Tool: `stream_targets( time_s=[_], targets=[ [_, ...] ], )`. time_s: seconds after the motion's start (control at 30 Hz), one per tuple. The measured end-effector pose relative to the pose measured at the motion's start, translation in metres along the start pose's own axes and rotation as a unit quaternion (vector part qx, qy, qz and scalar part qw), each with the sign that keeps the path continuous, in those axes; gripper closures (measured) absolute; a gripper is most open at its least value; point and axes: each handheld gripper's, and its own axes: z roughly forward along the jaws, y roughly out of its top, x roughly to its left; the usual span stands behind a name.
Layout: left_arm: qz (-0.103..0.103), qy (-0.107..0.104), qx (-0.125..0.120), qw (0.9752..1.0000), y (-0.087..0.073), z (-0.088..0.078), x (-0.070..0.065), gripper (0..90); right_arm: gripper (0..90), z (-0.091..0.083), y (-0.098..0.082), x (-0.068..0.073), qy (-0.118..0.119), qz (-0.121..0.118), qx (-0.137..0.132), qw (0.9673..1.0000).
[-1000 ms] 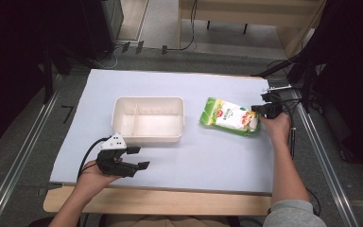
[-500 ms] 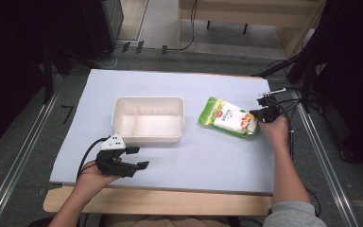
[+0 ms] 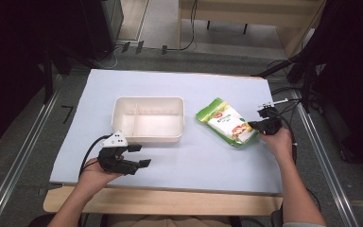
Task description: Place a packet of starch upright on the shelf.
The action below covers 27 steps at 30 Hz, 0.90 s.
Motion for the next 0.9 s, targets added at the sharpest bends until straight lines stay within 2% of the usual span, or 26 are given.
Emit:
stream_targets(
  time_s=[0.17, 0.37, 0.53, 0.77, 0.8, 0.9],
  targets=[
    [0.001, -0.004, 0.0, 1.0, 0.003, 0.004, 0.001, 31.3, 90.0, -0.006, -0.008, 0.009, 0.006, -0.012, 0.0, 0.9999],
    [0.008, -0.01, 0.001, 0.9999, 0.006, 0.008, 0.001, 31.4, 90.0, -0.015, -0.02, 0.021, 0.032, -0.013, 0.002, 0.9994],
    [0.009, -0.014, 0.004, 0.9999, 0.009, 0.01, 0.0, 31.4, 90.0, -0.02, -0.028, 0.036, 0.042, -0.031, 0.005, 0.9986],
    [0.014, -0.016, 0.005, 0.9998, 0.011, 0.012, 0.0, 31.4, 90.0, -0.025, -0.036, 0.057, 0.067, -0.051, 0.01, 0.9964],
    [0.014, -0.016, 0.005, 0.9998, 0.011, 0.013, 0.0, 31.4, 90.0, -0.026, -0.038, 0.063, 0.082, -0.054, 0.009, 0.9951],
    [0.014, -0.018, 0.004, 0.9997, 0.011, 0.013, 0.0, 31.4, 90.0, -0.026, -0.039, 0.067, 0.087, -0.059, 0.01, 0.9944]
  ],
)
